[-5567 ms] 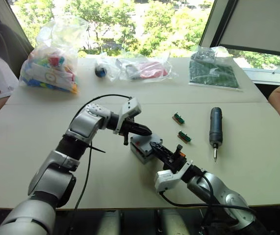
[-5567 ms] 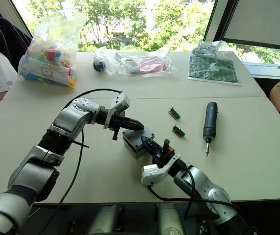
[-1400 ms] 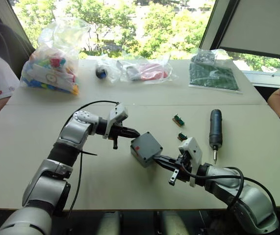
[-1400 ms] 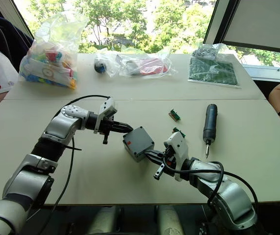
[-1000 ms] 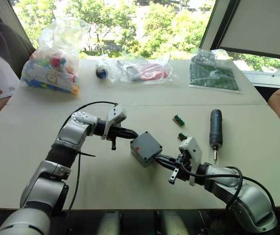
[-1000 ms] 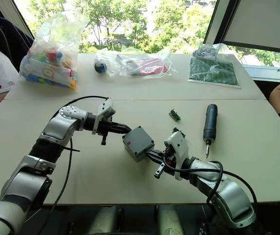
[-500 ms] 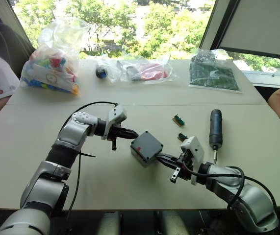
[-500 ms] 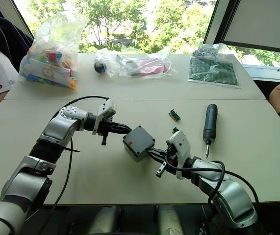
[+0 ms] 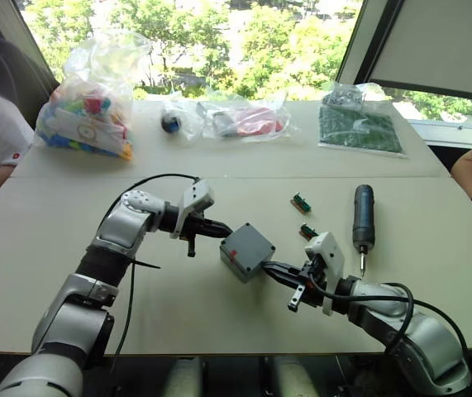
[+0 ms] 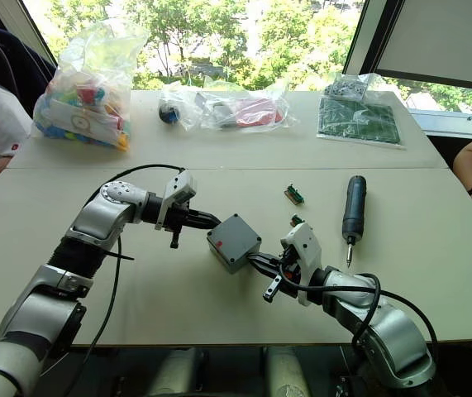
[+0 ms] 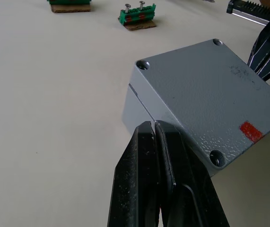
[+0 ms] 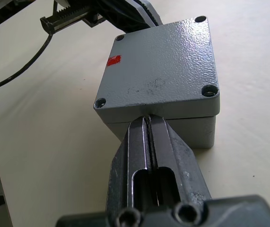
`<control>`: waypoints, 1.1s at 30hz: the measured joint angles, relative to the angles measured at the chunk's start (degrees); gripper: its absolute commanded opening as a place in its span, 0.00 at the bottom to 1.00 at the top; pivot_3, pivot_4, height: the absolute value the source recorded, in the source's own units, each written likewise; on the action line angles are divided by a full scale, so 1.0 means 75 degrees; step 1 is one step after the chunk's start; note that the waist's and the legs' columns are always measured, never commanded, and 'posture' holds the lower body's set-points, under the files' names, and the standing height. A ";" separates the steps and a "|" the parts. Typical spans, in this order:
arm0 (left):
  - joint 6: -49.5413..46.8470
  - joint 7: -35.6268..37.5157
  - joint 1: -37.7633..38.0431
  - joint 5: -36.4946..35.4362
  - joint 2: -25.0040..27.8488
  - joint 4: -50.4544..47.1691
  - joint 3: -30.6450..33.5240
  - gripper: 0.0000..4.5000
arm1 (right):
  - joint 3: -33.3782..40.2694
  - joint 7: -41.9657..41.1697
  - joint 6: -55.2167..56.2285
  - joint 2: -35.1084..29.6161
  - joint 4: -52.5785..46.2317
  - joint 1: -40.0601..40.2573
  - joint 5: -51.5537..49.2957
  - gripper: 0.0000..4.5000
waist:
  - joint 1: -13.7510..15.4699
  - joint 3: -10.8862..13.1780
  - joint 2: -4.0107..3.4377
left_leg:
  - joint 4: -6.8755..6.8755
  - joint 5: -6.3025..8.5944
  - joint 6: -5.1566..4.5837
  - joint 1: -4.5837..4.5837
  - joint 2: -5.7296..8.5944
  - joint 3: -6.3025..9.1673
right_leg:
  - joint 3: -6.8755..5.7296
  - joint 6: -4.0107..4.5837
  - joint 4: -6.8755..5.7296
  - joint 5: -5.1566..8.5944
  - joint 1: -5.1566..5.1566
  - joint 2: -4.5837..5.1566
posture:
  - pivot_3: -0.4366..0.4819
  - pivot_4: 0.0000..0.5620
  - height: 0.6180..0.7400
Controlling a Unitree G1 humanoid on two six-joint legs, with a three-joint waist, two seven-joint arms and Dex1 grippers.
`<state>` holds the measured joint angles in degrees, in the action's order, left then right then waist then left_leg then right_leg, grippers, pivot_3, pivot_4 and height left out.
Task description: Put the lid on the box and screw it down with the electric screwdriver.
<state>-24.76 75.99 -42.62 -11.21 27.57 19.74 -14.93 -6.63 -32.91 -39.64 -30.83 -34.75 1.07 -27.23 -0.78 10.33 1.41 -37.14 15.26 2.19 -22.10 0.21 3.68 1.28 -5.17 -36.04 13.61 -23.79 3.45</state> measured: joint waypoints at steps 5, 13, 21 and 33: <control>0.0015 -0.0085 0.0000 0.0059 -0.0033 0.0144 0.0001 0.01 | -0.0053 -0.0011 0.0004 0.0019 0.0004 -0.0124 0.0008 0.00 | 0.0001 0.0000 0.0000 | 0.0000 0.0000 0.0000 0.0000 0.0000 0.0001 | 0.0000 0.0000 -0.0001 0.0000 0.0000 0.0000 | 0.48 0.27 1.00; 0.0044 -0.0156 0.0000 0.0083 -0.0072 0.0260 0.0003 0.01 | -0.0152 -0.0018 0.0007 0.0060 0.0017 -0.0206 0.0081 0.00 | -0.0002 0.0000 0.0000 | 0.0000 0.0000 0.0000 0.0000 0.0000 0.0000 | 0.0000 -0.0001 -0.0001 -0.0001 -0.0001 0.0000 | 0.48 0.27 1.00; 0.0040 -0.0114 -0.0006 0.0071 -0.0117 0.0272 0.0003 0.01 | -0.0159 -0.0061 0.0045 -0.0064 0.0016 0.0025 0.0184 0.00 | 0.0001 0.0000 0.0000 | -0.0001 0.0000 0.0000 -0.0001 0.0000 -0.0001 | 0.0000 -0.0001 -0.0001 -0.0001 0.0000 0.0000 | 0.48 0.27 1.00; 0.0547 -0.0470 -0.0275 0.0100 -0.0261 0.1370 0.0314 0.01 | 0.0001 -0.0089 0.0187 -0.0231 0.0105 0.0398 0.0329 0.00 | -0.0022 -0.0001 -0.0002 | -0.0001 0.0000 0.0000 0.0001 0.0000 -0.0002 | 0.0002 -0.0020 -0.0002 -0.0011 0.0000 0.0000 | 0.48 0.27 1.00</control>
<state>-20.66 72.47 -44.69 -10.46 25.62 30.02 -12.58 -6.62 -33.58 -38.23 -32.56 -33.96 4.05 -24.76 -0.95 10.32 1.39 -37.15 15.26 2.19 -22.10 0.21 3.66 1.29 -5.32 -36.06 13.53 -23.79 3.45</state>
